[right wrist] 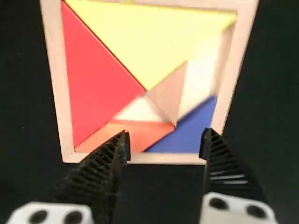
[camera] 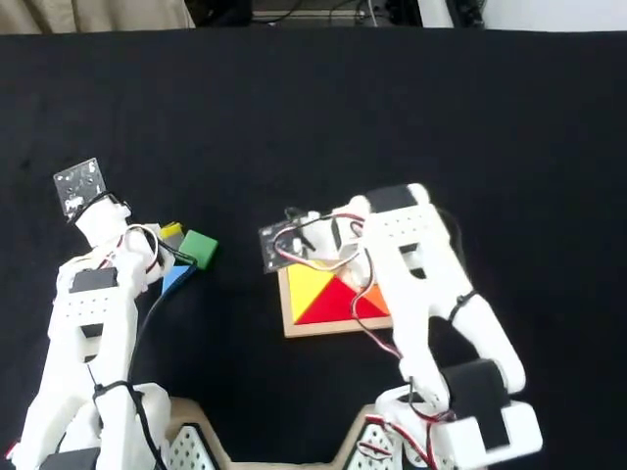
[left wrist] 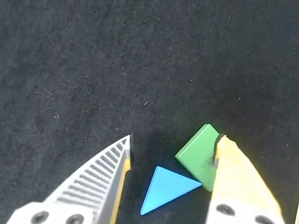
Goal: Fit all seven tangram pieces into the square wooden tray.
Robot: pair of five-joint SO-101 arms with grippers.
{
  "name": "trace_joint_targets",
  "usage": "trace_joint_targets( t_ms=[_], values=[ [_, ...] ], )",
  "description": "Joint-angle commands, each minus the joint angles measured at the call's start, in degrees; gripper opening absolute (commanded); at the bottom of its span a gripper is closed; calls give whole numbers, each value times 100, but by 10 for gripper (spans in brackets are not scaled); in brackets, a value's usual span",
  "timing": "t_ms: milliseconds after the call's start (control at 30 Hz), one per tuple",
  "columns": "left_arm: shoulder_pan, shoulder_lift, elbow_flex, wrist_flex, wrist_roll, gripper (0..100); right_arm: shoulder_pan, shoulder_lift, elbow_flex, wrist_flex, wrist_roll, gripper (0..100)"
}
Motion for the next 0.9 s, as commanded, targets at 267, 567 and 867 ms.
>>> trace_joint_targets(
  t_ms=[267, 567, 867],
  values=[
    [22, -132, -75, -70, -18, 287, -114, 1174, -637, -624, 114, 250],
    [22, -141, -75, -70, -18, 287, -141, 1684, -734, -941, 123, 250],
    [22, -141, -75, -70, -18, 287, -141, 1763, -752, -659, 114, 237]
  ],
)
